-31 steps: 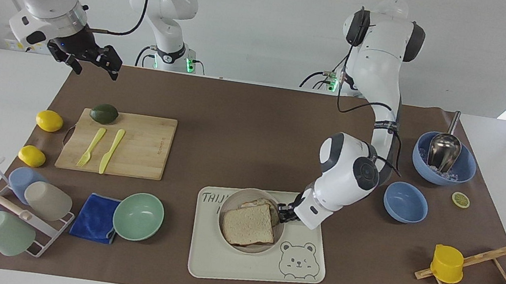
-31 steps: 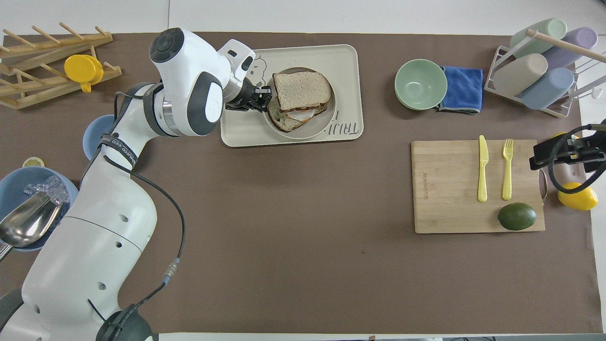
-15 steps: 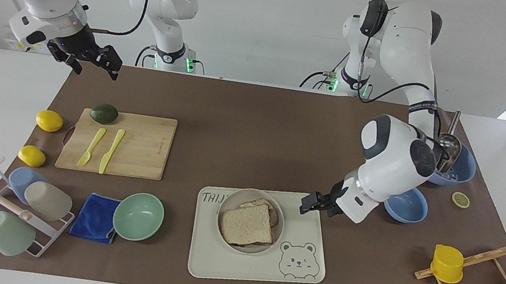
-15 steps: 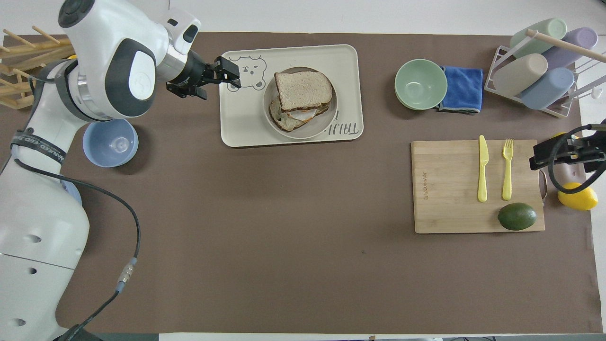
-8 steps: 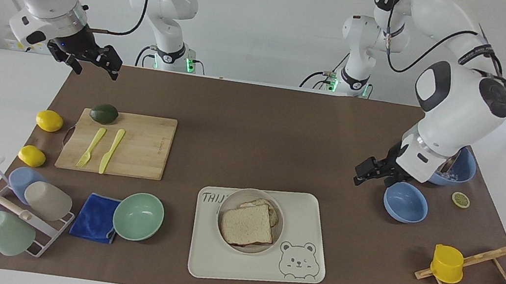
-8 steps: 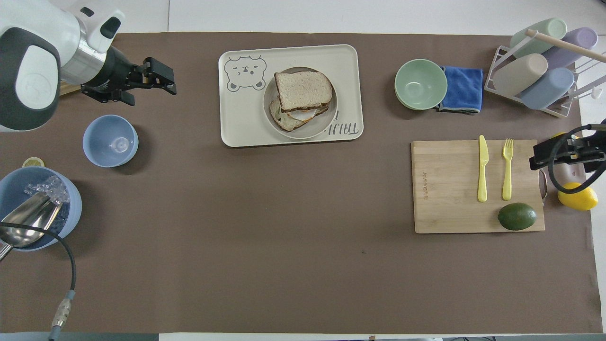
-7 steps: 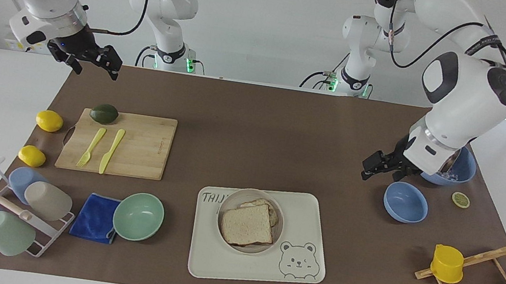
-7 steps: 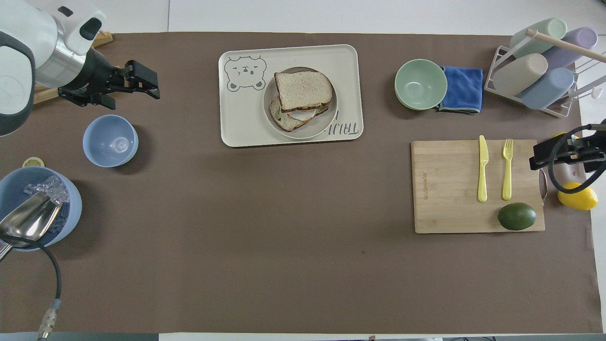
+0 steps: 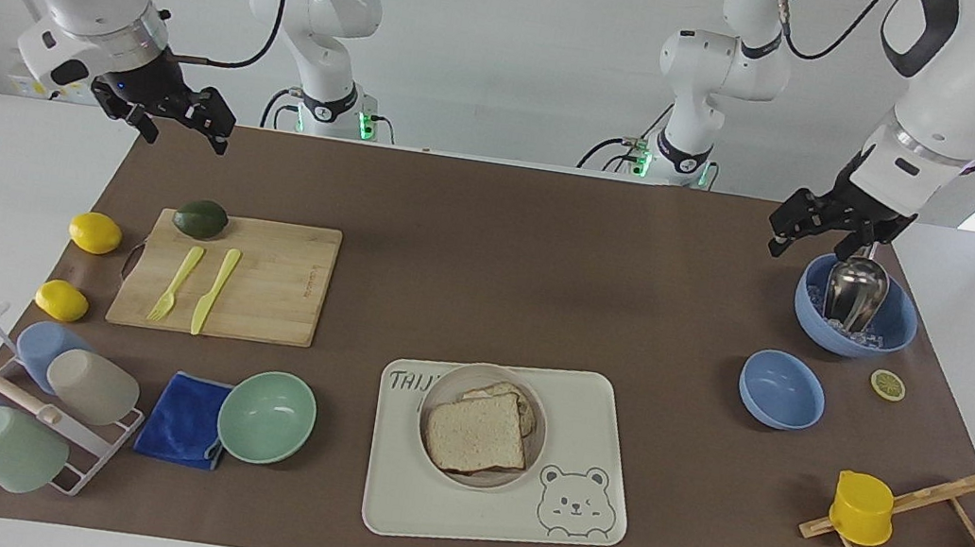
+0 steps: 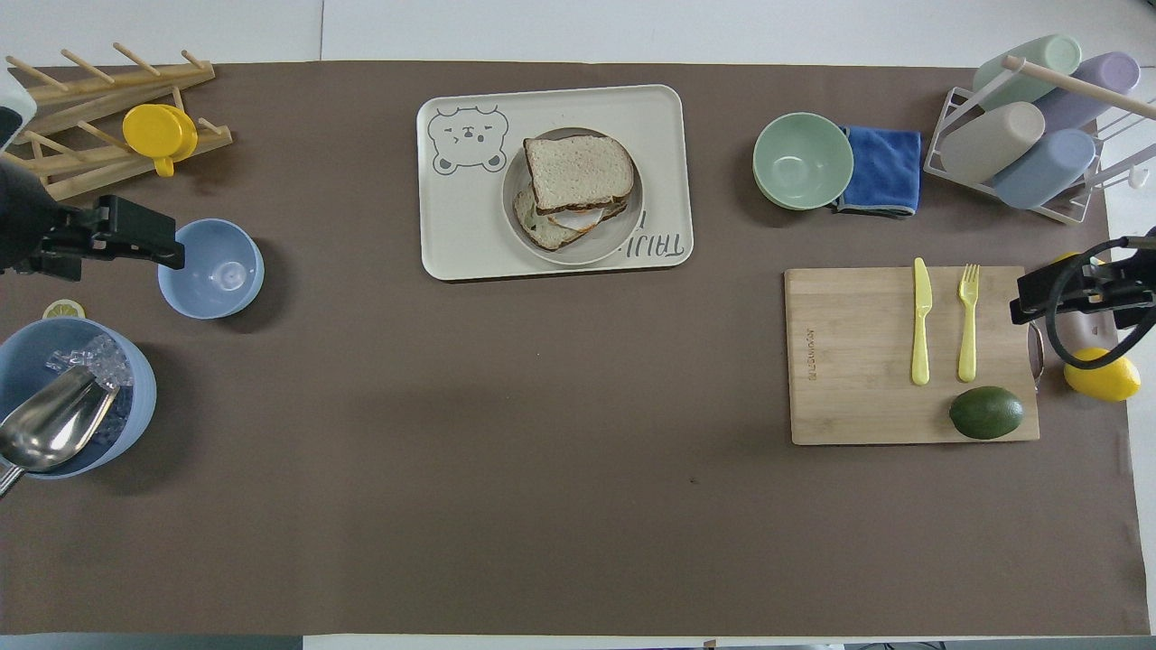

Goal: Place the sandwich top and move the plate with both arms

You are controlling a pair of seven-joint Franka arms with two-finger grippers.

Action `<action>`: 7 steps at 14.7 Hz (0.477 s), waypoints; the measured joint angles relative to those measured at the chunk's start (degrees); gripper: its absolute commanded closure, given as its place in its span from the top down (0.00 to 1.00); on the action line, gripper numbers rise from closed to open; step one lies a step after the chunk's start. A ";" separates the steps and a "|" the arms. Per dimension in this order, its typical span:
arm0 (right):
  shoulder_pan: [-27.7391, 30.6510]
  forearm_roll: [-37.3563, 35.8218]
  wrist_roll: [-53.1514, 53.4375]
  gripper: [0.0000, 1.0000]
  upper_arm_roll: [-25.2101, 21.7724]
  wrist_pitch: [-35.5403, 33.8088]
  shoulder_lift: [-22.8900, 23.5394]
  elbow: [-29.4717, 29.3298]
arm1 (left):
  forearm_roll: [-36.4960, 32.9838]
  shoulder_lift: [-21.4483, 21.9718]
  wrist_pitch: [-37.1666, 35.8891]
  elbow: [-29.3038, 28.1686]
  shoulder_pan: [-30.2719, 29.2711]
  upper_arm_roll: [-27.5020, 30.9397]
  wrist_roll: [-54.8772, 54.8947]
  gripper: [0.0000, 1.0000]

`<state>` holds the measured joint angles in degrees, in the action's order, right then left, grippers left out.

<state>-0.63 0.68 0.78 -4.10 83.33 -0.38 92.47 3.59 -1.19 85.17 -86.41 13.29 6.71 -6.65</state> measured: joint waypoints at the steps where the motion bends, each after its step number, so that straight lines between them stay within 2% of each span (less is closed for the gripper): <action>1: 0.00 0.00 0.00 1.00 0.00 0.00 0.00 0.00 | -0.06 1.57 -1.37 -1.18 -0.46 0.00 1.13 1.00; 3: 0.00 0.00 0.00 1.00 0.00 0.00 0.00 0.00 | -0.06 3.05 -1.66 -3.58 -1.70 -0.70 2.95 1.00; 7: 0.00 0.00 0.00 1.00 0.00 0.00 0.00 0.00 | -0.06 3.23 2.78 -6.18 -5.56 -5.05 4.49 1.00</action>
<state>-0.63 0.68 0.78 -4.10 83.33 -0.38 92.48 3.53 2.04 87.95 -92.58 7.73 1.66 -2.16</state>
